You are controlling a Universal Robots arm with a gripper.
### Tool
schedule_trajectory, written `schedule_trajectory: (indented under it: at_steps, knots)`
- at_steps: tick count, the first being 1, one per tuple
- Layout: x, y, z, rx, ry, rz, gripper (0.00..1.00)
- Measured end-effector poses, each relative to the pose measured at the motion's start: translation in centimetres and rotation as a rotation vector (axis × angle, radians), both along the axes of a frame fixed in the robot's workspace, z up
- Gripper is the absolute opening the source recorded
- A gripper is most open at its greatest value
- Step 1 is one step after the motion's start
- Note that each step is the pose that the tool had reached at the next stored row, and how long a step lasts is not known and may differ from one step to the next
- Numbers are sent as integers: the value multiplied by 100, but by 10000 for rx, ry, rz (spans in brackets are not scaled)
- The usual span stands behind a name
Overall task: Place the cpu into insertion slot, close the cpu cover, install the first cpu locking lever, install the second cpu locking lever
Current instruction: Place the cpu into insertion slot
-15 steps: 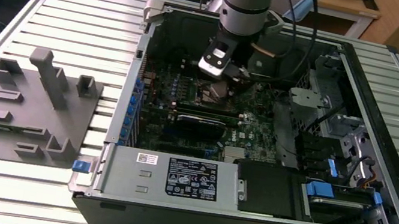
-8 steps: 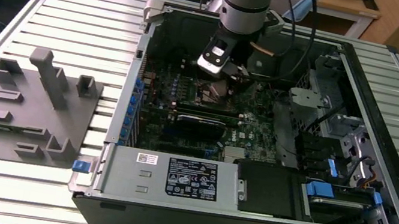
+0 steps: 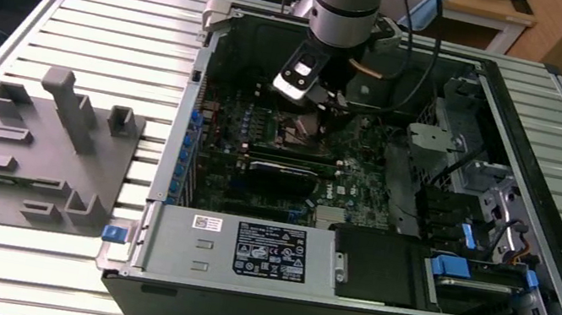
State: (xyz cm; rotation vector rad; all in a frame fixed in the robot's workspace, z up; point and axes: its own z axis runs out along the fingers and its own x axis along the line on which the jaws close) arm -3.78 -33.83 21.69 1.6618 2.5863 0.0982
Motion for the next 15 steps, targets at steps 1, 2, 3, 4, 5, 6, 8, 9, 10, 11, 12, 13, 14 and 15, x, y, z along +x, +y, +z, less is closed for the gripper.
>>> schedule_trajectory:
  at_steps: [1, 2, 3, 4, 5, 6, 8, 9, 10, 11, 12, 13, 14, 15]
  knots:
    - [0, 0, -1, -1, 0, -178, 54]
    - [0, 0, -2, 0, 0, -359, 54]
    - [0, 0, -2, 0, 0, -538, 54]
    - [0, 0, -3, 1, 0, -719, 54]
    - [0, 0, -4, 1, 0, -898, 54]
    - [0, 0, -4, 0, 0, -1078, 54]
    - [0, 0, -5, 0, 1, -1454, 54]
    - [0, 0, -5, 0, 1, -1635, 54]
    - [0, 0, -5, 0, 1, -1810, 54]
    - [0, 0, -5, 0, 1, -1987, 54]
    - [0, 0, -5, 0, 0, -2172, 54]
    - [0, 0, -6, 0, 0, -2347, 54]
    - [0, 0, -6, 0, 0, -2521, 54]
    - [0, 0, -6, 0, 1, -2693, 54]
